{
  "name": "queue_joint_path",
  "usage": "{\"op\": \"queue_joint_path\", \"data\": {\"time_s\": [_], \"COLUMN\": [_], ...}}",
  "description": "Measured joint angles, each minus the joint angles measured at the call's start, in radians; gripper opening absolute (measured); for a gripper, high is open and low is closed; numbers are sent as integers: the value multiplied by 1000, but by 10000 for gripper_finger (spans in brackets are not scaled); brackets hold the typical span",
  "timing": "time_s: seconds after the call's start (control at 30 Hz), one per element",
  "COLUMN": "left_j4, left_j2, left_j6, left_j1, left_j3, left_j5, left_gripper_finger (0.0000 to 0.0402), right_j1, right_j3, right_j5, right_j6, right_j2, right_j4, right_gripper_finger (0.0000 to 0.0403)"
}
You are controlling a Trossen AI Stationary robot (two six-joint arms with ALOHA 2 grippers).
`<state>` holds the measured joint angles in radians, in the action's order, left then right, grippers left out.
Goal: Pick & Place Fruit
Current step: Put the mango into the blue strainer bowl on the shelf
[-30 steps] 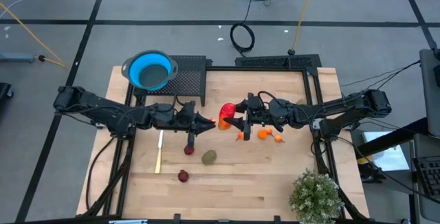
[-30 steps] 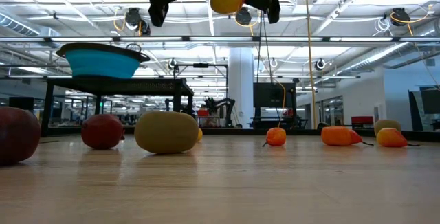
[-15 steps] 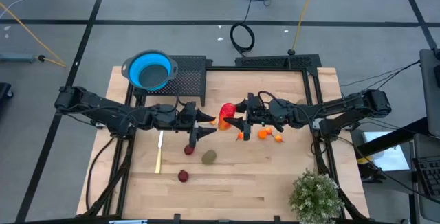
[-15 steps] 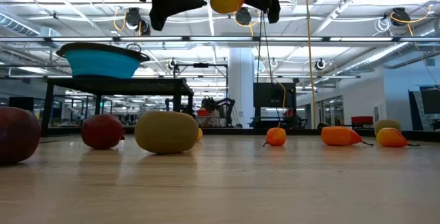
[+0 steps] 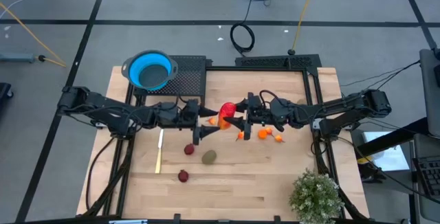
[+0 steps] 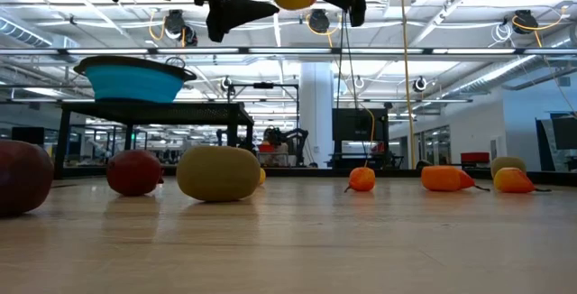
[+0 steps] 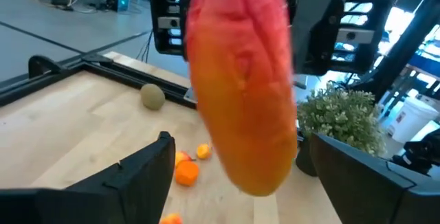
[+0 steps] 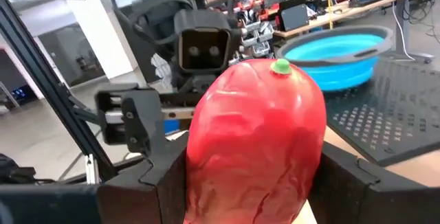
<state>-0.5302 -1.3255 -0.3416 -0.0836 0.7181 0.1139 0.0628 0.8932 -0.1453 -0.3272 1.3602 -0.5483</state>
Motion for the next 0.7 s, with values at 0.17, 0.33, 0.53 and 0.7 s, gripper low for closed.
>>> {"op": "queue_joint_path", "data": {"time_s": [0.17,0.33,0.53,0.7], "left_j4": [-39,-51,-37,42], "left_j2": [-24,-64,-98,-96], "left_j6": [-2,6,47,43], "left_j1": [6,6,10,24], "left_j3": [1,34,84,124], "left_j5": [-32,-37,-58,-70], "left_gripper_finger": [335,336,328,309], "right_j1": [0,0,0,0], "right_j3": [0,0,0,0], "right_j5": [18,18,17,16], "right_j6": [2,0,2,3], "right_j2": [0,-1,-1,-1], "right_j4": [-31,-49,-45,-38], "right_gripper_finger": [219,219,219,219]}}
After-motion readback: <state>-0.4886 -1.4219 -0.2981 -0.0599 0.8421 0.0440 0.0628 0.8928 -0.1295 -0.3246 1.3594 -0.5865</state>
